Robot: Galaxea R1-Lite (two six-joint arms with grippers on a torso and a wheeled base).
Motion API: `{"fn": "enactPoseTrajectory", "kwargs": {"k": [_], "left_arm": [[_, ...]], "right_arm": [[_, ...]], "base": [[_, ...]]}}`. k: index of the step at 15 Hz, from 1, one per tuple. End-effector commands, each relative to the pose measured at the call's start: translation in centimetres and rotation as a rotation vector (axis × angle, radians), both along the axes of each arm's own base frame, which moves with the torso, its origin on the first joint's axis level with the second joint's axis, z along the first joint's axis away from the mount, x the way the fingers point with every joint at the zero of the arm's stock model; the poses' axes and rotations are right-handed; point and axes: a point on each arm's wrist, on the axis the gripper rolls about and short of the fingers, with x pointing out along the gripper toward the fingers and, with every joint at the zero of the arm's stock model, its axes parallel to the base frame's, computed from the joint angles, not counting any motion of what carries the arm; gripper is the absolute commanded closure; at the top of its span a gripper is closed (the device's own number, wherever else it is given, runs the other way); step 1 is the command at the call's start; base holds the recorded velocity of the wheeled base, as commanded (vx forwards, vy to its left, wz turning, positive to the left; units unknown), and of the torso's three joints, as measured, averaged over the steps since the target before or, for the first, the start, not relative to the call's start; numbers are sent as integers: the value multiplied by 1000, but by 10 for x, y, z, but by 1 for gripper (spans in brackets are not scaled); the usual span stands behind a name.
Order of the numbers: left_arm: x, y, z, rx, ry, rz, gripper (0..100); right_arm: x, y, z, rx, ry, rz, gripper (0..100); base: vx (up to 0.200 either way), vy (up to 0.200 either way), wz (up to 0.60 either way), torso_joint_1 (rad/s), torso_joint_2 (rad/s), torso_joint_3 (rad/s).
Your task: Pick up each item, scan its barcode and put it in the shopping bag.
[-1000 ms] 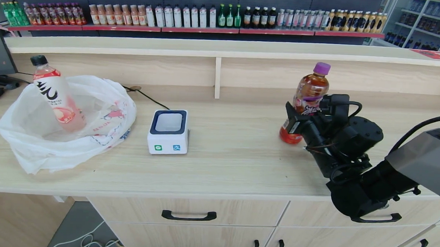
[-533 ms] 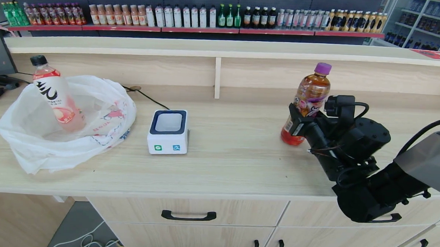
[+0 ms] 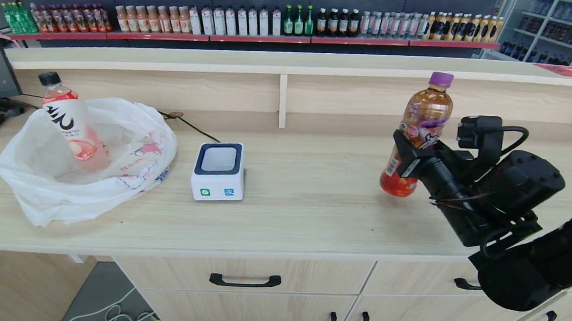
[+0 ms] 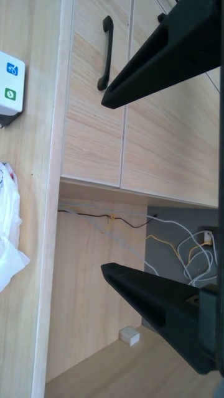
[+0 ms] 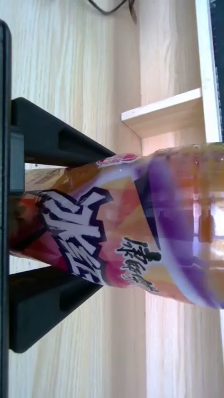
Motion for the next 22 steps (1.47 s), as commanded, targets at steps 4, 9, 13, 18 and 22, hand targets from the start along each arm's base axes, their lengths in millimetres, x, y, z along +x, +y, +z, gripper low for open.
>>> {"fn": "enactPoseTrajectory", "kwargs": {"k": [4,9,13,18,22], "left_arm": [[0,0,0,0,0,1,0],[0,0,0,0,0,1,0],[0,0,0,0,0,1,0],[0,0,0,0,0,1,0],[0,0,0,0,0,1,0]], "right_arm": [[-75,-27,29,4,-55,64,100],[-111,-39,25,-8,-44,125,100],[-113,-38,26,-21,-56,191,100],[-115,-37,14,29,17,306,100],[-120,-29,5,142,109,454,100]], "base": [[0,0,0,0,0,0],[0,0,0,0,0,0],[0,0,0,0,0,0],[0,0,0,0,0,0],[0,0,0,0,0,0]]}}
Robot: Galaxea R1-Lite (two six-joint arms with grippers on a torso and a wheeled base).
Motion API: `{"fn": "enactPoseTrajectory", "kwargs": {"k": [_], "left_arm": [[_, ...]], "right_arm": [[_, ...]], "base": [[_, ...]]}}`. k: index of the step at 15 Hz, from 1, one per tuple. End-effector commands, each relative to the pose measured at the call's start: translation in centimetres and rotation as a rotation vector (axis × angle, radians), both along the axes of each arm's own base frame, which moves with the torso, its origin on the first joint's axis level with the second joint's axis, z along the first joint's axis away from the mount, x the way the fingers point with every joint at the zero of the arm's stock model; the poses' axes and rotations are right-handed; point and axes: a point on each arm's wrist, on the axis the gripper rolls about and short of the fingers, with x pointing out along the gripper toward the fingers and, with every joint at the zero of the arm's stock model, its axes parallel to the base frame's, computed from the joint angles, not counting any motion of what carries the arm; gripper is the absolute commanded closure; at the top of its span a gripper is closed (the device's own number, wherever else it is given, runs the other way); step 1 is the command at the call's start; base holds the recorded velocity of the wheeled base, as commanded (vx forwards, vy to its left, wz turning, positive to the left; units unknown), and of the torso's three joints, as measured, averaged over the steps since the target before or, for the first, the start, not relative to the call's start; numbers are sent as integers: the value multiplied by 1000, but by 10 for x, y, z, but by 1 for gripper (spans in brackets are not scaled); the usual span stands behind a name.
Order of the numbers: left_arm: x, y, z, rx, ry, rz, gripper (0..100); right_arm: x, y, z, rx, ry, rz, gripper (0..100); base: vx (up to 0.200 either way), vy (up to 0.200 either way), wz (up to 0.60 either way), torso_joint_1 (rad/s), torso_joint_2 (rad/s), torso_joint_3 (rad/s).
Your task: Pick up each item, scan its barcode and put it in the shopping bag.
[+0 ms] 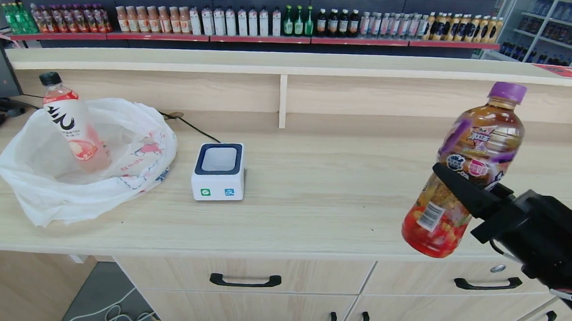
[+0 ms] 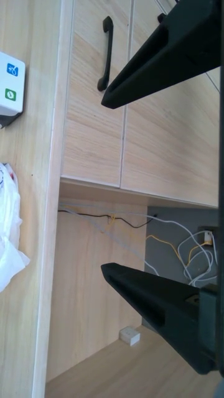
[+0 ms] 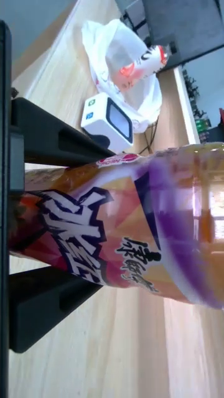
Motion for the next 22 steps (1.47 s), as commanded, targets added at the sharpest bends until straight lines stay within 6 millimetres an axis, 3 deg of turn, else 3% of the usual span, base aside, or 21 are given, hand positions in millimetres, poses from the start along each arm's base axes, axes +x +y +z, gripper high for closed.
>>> {"fn": "enactPoseTrajectory", "kwargs": {"k": [1,8,11,15,22], "left_arm": [[0,0,0,-1,0,1,0],[0,0,0,-1,0,1,0],[0,0,0,-1,0,1,0],[0,0,0,-1,0,1,0],[0,0,0,-1,0,1,0]], "right_arm": [[0,8,-3,29,34,51,100],[-21,45,-3,223,191,329,100],[-31,58,9,341,241,454,100],[-16,67,34,488,223,511,100],[-15,68,36,492,219,513,100]], "base": [[0,0,0,0,0,0],[0,0,0,0,0,0],[0,0,0,0,0,0],[0,0,0,0,0,0],[0,0,0,0,0,0]]}}
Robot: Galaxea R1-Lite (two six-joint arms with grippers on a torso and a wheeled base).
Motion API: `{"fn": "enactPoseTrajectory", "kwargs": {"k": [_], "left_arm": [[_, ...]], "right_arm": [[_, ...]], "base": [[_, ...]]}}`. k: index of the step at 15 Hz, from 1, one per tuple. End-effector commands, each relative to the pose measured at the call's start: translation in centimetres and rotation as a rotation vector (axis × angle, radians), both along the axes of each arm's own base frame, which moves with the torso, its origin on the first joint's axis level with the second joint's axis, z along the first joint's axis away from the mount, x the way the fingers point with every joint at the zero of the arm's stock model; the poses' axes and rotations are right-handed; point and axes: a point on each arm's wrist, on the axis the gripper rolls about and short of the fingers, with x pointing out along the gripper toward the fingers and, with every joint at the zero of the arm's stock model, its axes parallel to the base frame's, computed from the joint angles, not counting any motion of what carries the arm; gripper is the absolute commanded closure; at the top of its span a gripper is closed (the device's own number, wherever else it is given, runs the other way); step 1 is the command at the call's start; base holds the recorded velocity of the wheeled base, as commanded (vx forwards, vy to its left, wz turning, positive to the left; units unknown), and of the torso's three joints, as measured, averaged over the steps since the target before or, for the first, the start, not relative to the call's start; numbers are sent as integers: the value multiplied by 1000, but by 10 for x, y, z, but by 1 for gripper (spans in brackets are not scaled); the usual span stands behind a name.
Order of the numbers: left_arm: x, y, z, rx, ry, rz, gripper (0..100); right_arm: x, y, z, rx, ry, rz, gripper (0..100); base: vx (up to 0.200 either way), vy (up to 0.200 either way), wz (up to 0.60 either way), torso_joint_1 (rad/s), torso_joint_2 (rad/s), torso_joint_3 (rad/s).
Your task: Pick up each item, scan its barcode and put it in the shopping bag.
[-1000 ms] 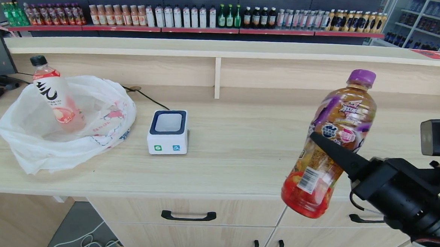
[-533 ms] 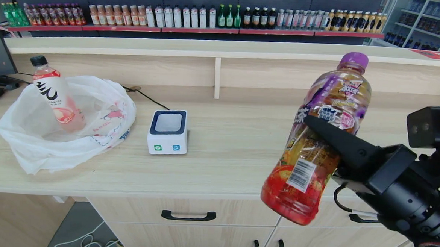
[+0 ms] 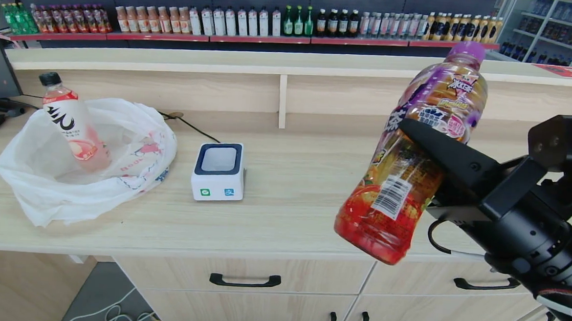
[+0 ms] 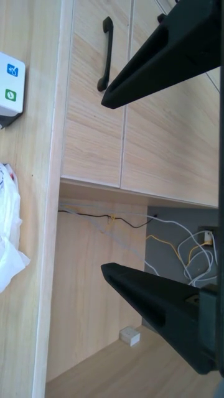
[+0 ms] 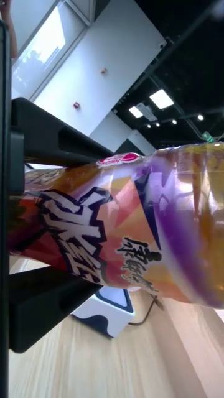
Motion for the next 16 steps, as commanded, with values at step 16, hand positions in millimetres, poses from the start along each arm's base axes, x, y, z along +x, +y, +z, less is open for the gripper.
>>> {"fn": "enactPoseTrajectory", "kwargs": {"k": [16], "left_arm": [[0,0,0,0,0,1,0]], "right_arm": [[-9,5,0,-16,-23,27,100]], "base": [[0,0,0,0,0,0]]}}
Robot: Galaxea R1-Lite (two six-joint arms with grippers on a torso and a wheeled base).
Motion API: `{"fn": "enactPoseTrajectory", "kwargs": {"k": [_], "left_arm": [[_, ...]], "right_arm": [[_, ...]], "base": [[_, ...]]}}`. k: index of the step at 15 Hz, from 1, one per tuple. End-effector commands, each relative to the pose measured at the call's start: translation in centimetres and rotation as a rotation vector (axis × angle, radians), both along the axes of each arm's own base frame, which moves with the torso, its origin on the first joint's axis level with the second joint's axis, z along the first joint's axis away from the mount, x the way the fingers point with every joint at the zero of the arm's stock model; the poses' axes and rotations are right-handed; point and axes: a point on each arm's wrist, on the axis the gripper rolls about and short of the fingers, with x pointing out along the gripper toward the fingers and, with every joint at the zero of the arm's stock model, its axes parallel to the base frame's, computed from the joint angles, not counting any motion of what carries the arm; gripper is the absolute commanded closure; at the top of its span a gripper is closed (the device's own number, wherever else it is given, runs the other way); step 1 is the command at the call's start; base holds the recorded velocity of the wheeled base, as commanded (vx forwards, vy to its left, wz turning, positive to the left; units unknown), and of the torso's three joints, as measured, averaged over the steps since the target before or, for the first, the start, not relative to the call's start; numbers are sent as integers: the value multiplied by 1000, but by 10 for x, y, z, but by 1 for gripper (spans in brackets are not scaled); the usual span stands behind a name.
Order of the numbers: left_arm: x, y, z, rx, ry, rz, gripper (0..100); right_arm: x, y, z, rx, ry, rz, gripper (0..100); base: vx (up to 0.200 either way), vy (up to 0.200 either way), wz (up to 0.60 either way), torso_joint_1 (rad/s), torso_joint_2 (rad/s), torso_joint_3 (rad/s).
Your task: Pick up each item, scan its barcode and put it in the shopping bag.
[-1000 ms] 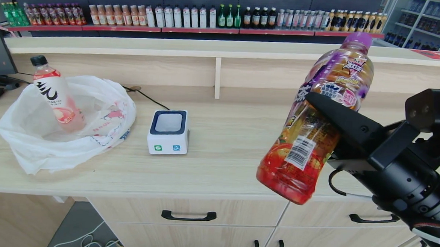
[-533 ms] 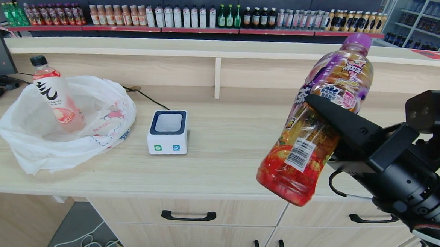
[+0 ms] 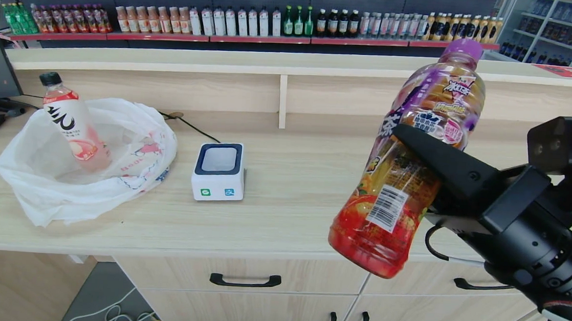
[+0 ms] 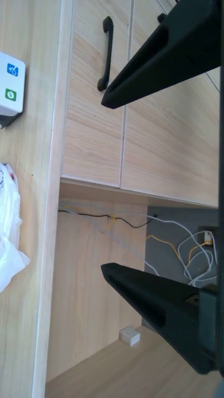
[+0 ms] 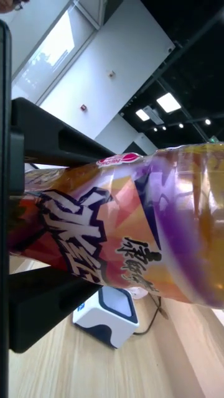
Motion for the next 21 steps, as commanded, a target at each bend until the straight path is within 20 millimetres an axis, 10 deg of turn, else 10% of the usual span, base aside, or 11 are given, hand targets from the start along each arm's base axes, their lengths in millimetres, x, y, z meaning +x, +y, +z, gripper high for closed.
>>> {"fn": "enactPoseTrajectory", "kwargs": {"k": [1,12,21], "left_arm": [[0,0,0,-1,0,1,0],[0,0,0,-1,0,1,0],[0,0,0,-2,0,1,0]], "right_arm": [[-1,0,0,-6,-10,-1,100],[5,1,-31,-530,-383,-422,100],[40,-22,-5,-563,-440,-739,100]], "base": [[0,0,0,0,0,0],[0,0,0,0,0,0],[0,0,0,0,0,0]]}}
